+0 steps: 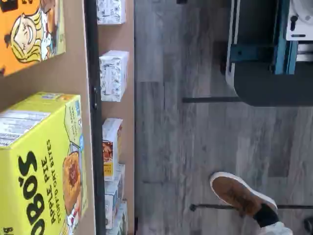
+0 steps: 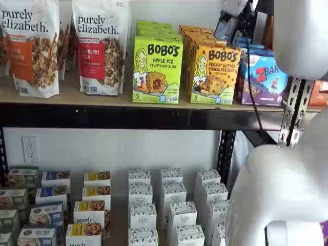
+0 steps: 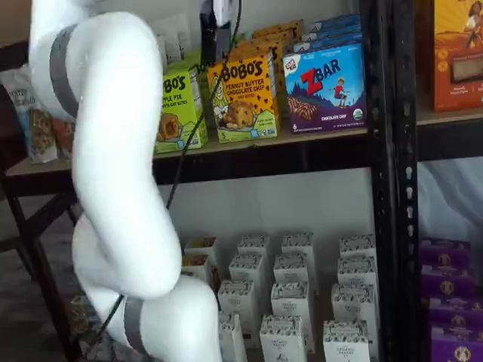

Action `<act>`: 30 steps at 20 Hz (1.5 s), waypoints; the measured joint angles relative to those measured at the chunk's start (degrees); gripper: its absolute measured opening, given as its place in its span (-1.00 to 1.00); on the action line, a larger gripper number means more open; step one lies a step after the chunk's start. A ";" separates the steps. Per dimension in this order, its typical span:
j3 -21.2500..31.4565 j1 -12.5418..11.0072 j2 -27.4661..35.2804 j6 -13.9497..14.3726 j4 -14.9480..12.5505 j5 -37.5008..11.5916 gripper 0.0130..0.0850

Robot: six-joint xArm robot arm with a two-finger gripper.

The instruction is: Pick up the orange box on the top shelf, the fifth box from the left

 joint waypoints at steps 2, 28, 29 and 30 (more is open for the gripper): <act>3.26 0.72 -2.68 0.38 -0.09 -4.30 1.00; -1.14 1.63 -0.05 0.09 -4.35 -7.99 1.00; -1.38 1.93 0.47 0.19 -4.67 -8.12 1.00; -1.47 2.22 0.97 0.32 -4.87 -8.42 1.00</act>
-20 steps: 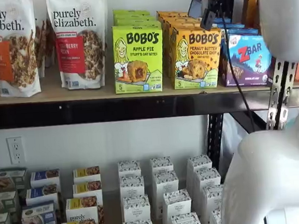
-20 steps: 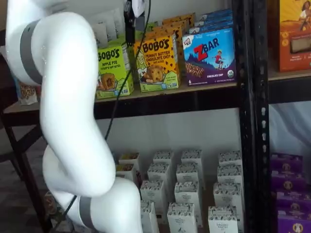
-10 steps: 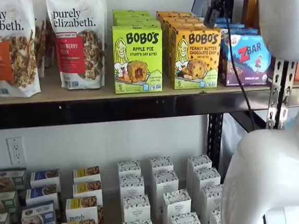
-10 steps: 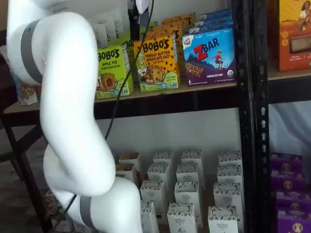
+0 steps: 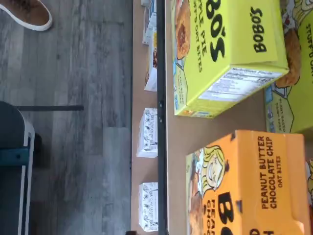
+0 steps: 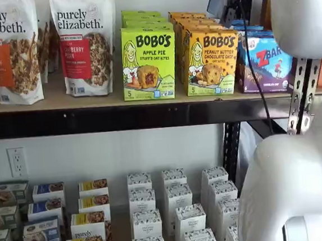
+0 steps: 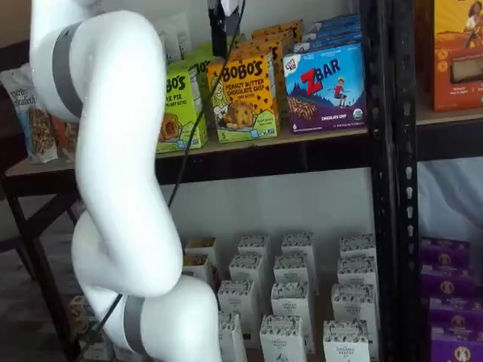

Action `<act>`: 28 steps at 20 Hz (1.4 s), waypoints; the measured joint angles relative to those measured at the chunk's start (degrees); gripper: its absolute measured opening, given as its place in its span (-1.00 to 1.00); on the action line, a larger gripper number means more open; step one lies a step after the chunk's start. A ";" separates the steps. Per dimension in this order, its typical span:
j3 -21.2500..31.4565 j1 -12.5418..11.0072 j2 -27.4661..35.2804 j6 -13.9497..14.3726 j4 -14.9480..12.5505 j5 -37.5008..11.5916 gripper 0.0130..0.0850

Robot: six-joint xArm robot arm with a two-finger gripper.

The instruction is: Pick up the orange box on the top shelf, the fifth box from the left

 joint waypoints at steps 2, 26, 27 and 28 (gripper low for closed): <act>0.33 0.42 0.40 0.19 -0.14 -0.99 1.00; 0.10 5.24 6.03 3.00 -3.10 -3.86 1.00; 0.27 5.31 6.10 2.97 -3.31 -4.02 1.00; 0.44 5.40 6.24 2.91 -3.71 -4.17 1.00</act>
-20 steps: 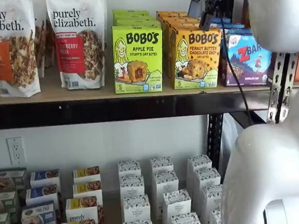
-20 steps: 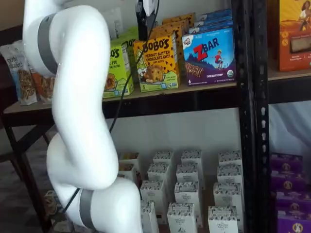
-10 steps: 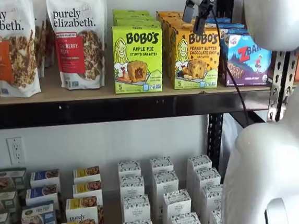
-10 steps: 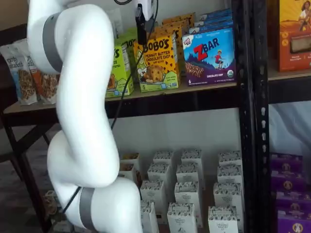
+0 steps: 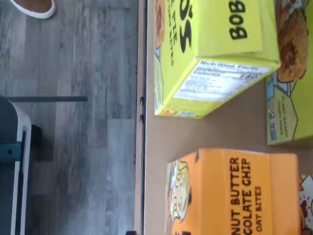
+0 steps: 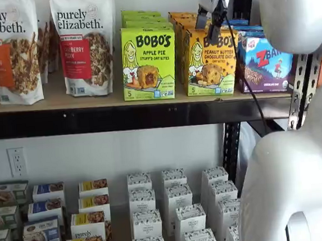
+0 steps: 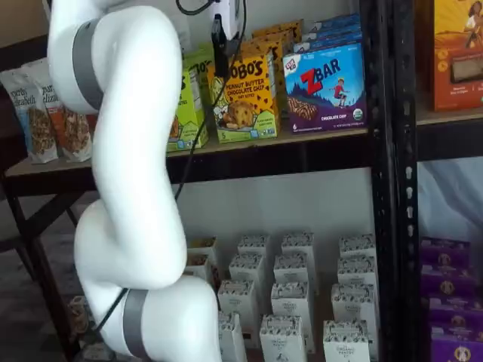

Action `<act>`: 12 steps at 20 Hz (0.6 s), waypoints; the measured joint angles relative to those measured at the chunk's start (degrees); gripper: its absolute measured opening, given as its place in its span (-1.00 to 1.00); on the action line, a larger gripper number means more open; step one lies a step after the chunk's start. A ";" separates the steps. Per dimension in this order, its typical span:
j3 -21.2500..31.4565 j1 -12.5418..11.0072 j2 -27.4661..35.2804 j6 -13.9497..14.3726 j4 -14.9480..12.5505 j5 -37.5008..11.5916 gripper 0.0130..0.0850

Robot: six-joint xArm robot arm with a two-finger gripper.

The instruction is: Pick up the orange box on the top shelf, the fifth box from the left

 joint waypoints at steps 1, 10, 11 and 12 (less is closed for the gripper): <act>-0.11 0.05 0.33 -0.07 -0.36 0.25 1.00; 1.03 -0.21 1.58 -0.92 -1.54 0.00 1.00; 1.37 -0.20 1.51 -0.97 -1.66 -0.41 1.00; 1.52 -0.11 1.52 -0.97 -1.88 -0.63 1.00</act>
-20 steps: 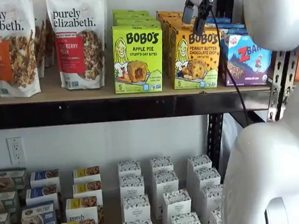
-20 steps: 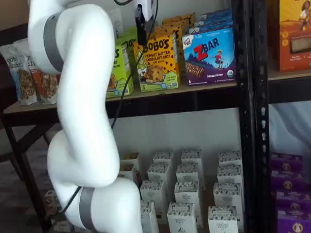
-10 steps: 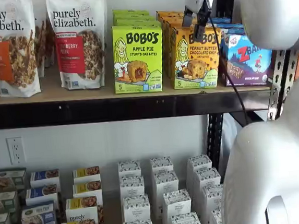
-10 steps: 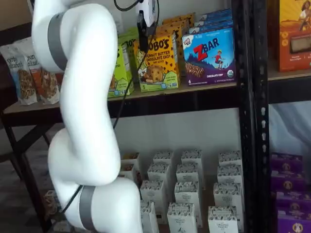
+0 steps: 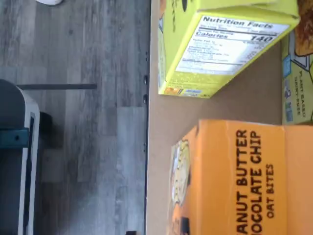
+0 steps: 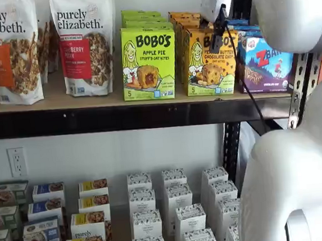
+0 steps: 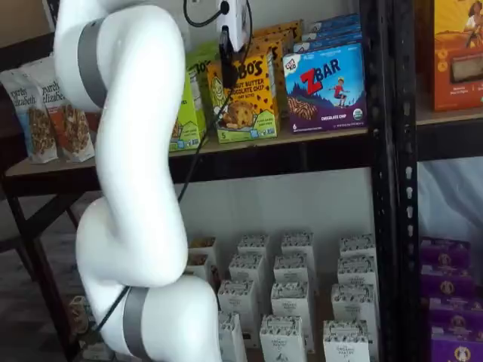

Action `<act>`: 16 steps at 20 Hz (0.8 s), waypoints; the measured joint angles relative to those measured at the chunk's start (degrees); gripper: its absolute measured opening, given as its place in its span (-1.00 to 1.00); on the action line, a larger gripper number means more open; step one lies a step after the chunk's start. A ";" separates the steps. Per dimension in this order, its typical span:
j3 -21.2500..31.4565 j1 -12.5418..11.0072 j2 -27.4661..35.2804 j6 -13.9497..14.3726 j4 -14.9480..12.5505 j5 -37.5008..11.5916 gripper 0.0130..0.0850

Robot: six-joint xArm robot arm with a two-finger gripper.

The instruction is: Pick up the orange box on the top shelf, the fifth box from the left

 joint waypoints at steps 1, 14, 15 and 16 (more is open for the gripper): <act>0.13 0.08 0.04 0.01 -0.19 -0.18 1.00; 1.26 0.64 -0.24 0.55 0.62 -2.14 0.56; 1.17 0.65 -0.20 0.58 0.73 -2.03 0.56; 1.09 0.63 -0.17 0.59 0.90 -1.95 0.56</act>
